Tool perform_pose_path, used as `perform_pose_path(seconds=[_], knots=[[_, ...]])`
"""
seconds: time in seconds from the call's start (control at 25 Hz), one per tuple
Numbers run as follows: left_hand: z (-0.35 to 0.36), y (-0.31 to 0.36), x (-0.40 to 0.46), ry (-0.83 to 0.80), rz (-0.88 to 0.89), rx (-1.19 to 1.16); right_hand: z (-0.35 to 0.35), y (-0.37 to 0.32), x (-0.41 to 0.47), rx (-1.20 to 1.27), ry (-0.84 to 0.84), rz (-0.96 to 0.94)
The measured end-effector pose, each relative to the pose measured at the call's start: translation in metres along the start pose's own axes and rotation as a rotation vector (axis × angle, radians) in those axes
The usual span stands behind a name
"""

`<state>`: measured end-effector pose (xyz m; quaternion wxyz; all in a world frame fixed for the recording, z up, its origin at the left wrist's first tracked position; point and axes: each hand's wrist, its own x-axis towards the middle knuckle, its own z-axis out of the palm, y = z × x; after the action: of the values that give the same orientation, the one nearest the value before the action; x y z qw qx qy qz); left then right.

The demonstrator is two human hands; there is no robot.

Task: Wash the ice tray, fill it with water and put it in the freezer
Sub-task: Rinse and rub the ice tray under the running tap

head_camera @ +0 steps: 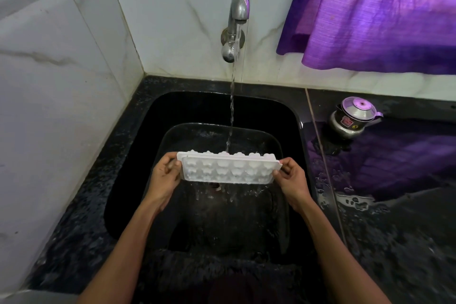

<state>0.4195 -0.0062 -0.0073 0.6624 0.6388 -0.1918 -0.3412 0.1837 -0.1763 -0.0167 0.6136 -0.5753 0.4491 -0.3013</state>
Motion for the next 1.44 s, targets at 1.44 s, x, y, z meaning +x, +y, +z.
perform_pose_path(seconds=[1.44], knots=[[-0.010,0.021,-0.053,0.115,0.587,0.393,-0.015,-0.031,-0.051,-0.121,0.071,-0.425]])
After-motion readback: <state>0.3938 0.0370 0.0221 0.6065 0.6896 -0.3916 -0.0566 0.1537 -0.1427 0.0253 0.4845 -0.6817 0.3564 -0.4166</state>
